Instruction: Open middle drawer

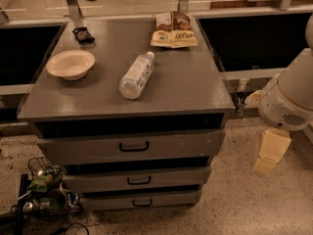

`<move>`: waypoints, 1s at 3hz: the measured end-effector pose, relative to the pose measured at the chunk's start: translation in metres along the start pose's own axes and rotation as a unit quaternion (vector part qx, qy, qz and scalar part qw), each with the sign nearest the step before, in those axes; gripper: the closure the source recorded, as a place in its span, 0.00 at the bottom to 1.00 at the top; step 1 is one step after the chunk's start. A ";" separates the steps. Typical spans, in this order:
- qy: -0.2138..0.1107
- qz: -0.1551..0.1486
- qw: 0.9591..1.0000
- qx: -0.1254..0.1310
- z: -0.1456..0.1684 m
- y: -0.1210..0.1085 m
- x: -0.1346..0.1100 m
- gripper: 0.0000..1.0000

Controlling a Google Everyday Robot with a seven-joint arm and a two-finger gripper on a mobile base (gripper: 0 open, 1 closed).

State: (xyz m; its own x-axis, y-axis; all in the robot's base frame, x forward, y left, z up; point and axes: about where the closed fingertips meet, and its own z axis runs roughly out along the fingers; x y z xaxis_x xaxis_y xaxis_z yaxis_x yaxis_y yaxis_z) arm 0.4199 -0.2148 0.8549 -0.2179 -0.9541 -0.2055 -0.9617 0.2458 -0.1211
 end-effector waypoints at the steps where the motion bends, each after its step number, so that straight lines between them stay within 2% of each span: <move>1: -0.006 -0.002 0.999 -0.053 0.051 0.009 0.012 0.00; 2: -0.009 0.003 0.996 -0.085 0.076 0.014 0.020 0.00; 3: -0.015 0.003 0.996 -0.087 0.079 0.017 0.020 0.00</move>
Offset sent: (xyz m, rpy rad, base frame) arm -0.0077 -0.0061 -0.1113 0.0820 0.2364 0.0345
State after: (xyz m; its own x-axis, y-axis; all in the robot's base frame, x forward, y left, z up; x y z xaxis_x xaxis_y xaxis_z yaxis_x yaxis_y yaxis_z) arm 0.4124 -0.2166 0.7720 -0.2213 -0.9465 -0.2347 -0.9752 0.2156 0.0500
